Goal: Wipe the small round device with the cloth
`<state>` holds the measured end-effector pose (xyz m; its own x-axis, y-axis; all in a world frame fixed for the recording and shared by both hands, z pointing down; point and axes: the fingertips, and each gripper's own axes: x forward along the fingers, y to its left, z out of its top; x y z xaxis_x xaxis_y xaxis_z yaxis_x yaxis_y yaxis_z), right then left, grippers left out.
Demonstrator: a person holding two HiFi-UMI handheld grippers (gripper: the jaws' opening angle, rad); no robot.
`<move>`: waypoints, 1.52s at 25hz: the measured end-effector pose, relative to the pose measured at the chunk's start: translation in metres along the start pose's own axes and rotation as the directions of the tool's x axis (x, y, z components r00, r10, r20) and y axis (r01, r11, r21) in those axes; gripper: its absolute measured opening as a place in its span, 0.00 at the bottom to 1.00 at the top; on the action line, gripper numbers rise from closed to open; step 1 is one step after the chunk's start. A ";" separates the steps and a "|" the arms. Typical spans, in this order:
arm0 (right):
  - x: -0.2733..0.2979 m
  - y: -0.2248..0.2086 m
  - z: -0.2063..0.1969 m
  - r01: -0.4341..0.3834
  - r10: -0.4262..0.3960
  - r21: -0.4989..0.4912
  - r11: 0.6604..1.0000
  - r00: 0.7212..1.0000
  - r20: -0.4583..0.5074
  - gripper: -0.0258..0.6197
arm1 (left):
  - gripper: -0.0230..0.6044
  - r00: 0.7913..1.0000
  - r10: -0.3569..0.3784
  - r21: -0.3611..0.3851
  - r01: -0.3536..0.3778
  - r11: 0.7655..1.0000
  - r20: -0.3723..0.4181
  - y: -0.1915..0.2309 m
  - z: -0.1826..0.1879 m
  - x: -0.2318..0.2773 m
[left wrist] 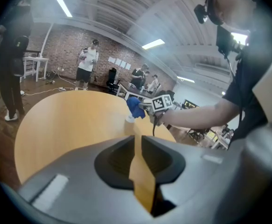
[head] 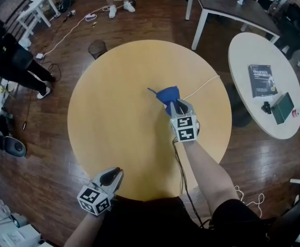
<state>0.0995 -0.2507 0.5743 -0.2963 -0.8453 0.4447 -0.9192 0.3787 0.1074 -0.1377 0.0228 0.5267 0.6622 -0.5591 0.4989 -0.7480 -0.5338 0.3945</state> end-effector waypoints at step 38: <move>0.017 -0.024 -0.007 0.050 -0.057 -0.063 0.997 0.991 -0.120 0.11 | 0.12 1.000 0.005 -0.009 -0.005 1.000 0.002 -0.007 -0.006 -0.002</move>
<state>0.1182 -0.2717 0.5858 -0.2099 -0.8142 0.5413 -0.9147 0.3591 0.1855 -0.1341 0.0317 0.5272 0.6585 -0.5627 0.4997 -0.7516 -0.5253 0.3989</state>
